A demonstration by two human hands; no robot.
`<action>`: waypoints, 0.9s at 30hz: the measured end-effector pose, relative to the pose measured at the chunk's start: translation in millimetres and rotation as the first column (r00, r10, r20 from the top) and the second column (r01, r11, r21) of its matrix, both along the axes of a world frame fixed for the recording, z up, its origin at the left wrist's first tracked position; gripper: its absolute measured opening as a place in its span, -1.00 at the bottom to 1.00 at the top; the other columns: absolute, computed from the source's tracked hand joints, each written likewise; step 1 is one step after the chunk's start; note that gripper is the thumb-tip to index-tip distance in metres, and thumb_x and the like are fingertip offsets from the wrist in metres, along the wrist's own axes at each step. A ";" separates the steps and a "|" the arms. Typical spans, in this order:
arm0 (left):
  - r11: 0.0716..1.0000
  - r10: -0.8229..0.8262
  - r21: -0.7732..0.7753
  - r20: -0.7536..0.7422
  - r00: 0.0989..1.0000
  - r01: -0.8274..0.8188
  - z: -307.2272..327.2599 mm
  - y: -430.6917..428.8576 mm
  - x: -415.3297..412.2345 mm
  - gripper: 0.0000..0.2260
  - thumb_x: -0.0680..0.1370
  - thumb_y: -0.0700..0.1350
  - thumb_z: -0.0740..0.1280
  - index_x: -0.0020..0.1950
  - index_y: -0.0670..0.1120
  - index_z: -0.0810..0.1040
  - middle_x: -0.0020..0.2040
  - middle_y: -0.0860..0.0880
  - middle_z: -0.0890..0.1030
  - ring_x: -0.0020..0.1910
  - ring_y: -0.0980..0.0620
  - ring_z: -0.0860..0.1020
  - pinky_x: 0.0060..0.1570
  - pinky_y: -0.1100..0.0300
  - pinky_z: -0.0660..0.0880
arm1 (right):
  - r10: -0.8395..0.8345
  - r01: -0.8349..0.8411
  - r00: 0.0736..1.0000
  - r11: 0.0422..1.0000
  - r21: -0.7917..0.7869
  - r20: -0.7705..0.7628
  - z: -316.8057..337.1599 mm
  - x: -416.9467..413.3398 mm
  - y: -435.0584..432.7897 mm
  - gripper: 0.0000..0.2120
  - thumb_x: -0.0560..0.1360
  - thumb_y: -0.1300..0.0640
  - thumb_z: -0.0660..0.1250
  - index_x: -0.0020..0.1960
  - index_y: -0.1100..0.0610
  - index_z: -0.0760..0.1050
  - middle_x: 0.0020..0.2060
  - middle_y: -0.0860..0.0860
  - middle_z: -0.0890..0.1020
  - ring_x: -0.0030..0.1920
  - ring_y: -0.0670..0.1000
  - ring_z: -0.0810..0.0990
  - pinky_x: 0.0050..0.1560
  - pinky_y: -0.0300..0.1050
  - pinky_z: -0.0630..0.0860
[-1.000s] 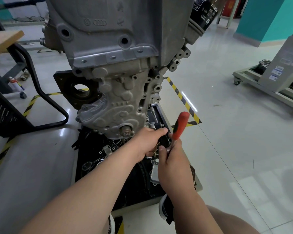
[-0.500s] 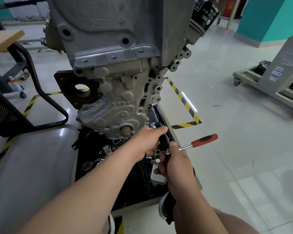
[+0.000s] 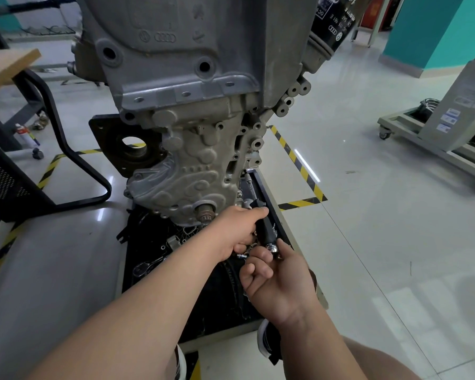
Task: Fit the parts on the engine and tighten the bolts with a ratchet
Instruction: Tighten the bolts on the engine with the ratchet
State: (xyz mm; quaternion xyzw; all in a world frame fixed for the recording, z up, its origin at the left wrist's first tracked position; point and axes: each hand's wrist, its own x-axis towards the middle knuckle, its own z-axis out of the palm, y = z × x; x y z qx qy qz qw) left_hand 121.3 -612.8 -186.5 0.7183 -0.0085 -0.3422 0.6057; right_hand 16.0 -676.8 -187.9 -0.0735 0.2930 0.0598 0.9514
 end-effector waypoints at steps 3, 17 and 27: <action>1.000 0.000 0.005 0.008 1.000 0.000 -0.6 0.3 -0.7 -0.85 0.60 -0.03 0.28 -0.01 -0.09 0.38 -0.57 0.09 0.21 -0.63 0.15 0.12 -0.64 0.39 0.05 | 0.015 -0.015 1.000 1.000 0.014 -0.007 0.5 0.0 -0.7 -0.57 0.64 -0.07 0.06 -0.27 0.18 0.38 -0.49 -0.03 0.31 -0.65 -0.07 0.21 -0.51 -0.26 0.43; 1.000 -0.017 0.016 0.029 0.999 0.017 0.3 -1.9 -3.1 -0.80 0.60 0.01 0.29 -0.02 -0.11 0.42 -0.58 0.10 0.24 -0.60 0.13 0.14 -0.64 0.36 0.07 | 0.034 -0.036 0.999 0.992 -0.124 -0.021 -2.4 1.2 -5.8 -0.60 0.65 -0.06 0.06 -0.19 0.19 0.39 -0.50 -0.02 0.30 -0.64 -0.07 0.19 -0.51 -0.25 0.41; 1.000 -0.003 0.027 0.045 0.999 0.002 0.6 -5.8 -5.0 -0.76 0.59 0.06 0.30 -0.13 -0.08 0.41 -0.54 0.10 0.22 -0.61 0.14 0.15 -0.63 0.35 0.09 | 0.025 -0.135 0.989 0.554 -0.821 -0.145 -12.3 1.8 -7.8 -0.71 0.63 -0.05 0.11 -0.11 0.13 0.39 -0.53 -0.05 0.42 -0.58 -0.03 0.33 -0.43 -0.07 0.52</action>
